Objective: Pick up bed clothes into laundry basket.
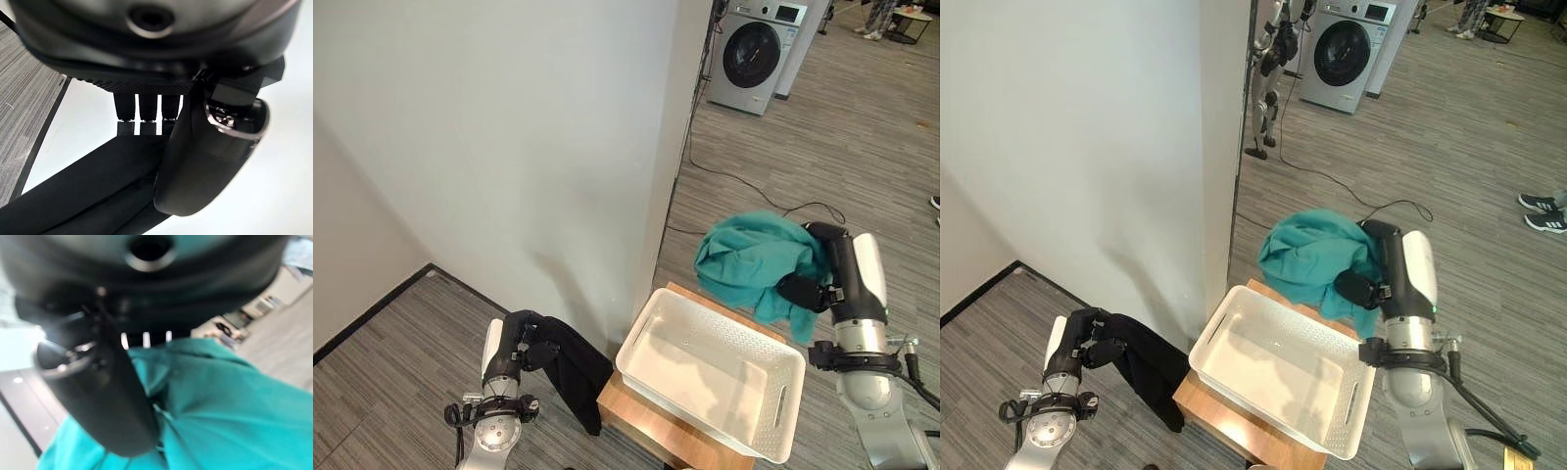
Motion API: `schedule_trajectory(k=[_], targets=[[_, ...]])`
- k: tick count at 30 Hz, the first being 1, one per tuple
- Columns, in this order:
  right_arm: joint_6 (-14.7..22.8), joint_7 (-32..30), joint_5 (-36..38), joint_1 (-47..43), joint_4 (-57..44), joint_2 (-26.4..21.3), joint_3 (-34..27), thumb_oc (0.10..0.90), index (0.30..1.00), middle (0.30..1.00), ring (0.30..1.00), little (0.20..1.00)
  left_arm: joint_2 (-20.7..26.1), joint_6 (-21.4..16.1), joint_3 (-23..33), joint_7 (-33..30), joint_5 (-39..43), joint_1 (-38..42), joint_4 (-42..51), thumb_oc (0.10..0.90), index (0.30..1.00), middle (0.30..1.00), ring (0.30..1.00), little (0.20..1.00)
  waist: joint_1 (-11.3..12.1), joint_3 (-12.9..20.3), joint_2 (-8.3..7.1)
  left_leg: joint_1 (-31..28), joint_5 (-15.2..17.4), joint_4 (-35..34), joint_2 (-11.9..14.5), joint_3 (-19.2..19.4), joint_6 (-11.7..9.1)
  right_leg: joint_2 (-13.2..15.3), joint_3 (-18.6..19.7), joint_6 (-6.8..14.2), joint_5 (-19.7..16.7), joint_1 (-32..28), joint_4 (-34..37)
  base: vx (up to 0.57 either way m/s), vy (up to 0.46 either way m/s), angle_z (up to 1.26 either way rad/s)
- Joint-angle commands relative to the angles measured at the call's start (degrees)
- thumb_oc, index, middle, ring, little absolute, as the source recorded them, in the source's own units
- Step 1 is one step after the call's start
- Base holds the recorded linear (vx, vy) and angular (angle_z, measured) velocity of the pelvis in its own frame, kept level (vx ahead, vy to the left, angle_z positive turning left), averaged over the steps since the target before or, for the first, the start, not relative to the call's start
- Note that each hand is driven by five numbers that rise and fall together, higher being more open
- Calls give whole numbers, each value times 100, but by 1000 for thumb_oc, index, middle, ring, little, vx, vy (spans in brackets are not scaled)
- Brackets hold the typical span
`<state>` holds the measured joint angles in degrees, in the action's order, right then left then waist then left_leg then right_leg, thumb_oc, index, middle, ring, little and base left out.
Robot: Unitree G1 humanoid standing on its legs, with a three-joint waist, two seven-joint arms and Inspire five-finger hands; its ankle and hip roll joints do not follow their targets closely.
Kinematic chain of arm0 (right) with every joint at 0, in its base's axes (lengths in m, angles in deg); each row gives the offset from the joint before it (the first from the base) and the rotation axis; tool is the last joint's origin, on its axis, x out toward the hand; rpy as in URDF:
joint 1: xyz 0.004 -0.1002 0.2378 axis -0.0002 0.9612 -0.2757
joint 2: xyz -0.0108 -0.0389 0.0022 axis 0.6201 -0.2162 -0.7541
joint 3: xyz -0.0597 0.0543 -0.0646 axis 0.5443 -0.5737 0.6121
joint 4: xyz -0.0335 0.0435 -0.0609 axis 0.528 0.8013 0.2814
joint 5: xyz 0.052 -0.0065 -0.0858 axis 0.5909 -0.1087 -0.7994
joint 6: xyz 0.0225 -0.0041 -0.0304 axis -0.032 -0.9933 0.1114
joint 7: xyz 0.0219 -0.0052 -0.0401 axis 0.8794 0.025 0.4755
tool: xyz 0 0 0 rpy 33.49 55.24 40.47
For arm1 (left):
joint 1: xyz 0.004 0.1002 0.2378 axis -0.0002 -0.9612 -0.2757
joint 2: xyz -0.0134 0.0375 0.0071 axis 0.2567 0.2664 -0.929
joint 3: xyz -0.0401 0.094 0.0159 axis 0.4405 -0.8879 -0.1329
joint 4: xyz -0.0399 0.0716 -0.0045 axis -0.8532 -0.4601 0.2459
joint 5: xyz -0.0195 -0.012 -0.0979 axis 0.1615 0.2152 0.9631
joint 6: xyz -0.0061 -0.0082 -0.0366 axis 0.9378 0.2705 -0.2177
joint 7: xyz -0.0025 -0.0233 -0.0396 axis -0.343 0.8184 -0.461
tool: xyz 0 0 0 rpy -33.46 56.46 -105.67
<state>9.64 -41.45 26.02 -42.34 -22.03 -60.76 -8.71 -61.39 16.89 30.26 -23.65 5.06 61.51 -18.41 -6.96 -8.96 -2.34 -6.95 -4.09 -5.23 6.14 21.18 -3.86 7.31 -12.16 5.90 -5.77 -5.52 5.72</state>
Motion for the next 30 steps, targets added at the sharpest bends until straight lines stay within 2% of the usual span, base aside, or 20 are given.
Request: schedule_trajectory(k=[1, 11, 20, 21, 22, 26, 30], targets=[[314, -109, -253, -576, -102, -39, -180, 400, 300, 300, 300, 300, 195, -508, 190, -157, -113, 480, 523, 400, 300, 300, 300, 300, 13, 234, -71, -180, 519, 23, 503, -5, -173, 256, -157, 322, 912, -494, -72, 0, -16, -3], [-7, 74, -655, -449, 1352, 313, 821, 400, 300, 300, 300, 300, 200, -478, 42, -86, -27, 442, 346, 400, 300, 300, 300, 300, 154, 93, -27, -166, 478, 23, 522, -103, -203, 225, -219, 278, 940, -512, -72, 0, 0, 0], [-84, 105, -451, -755, 2537, 517, 1231, 400, 300, 300, 300, 300, 225, -497, -2, 8, 51, 489, 174, 400, 300, 300, 300, 300, 279, 21, -4, -128, 443, 23, 500, -214, -212, 216, -271, 259, 966, -546, -72, 5, -20, 10], [-117, 119, -365, -839, 2815, 577, 1321, 573, 559, 559, 559, 559, 228, -502, -32, 25, 82, 518, 120, 400, 300, 300, 300, 300, 319, 7, 6, -111, 425, 23, 492, -247, -216, 213, -285, 253, 965, -548, -72, 0, 0, 0], [-135, 130, -344, -900, 2958, 603, 1379, 800, 900, 900, 900, 900, 227, -508, -55, 43, 100, 530, 99, 400, 300, 300, 300, 300, 345, -3, 10, -96, 415, 23, 486, -262, -217, 212, -293, 249, 963, -553, -72, -6, -31, 9], [-203, 73, -437, -1130, 3307, 602, 1507, 800, 900, 900, 900, 900, 244, -505, -36, 65, 180, 616, 3, 400, 300, 300, 300, 300, 417, -35, 39, -42, 383, 23, 489, -330, -237, 206, -335, 235, 979, -556, -72, -9, -17, 6], [-217, 7, -440, -1201, 3243, 568, 1447, 800, 900, 900, 900, 900, 238, -507, 30, 20, 219, 616, -36, 400, 300, 300, 300, 300, 449, -54, 67, -14, 338, 23, 513, -380, -264, 170, -374, 211, 1012, -569, -72, -30, -27, 5]])
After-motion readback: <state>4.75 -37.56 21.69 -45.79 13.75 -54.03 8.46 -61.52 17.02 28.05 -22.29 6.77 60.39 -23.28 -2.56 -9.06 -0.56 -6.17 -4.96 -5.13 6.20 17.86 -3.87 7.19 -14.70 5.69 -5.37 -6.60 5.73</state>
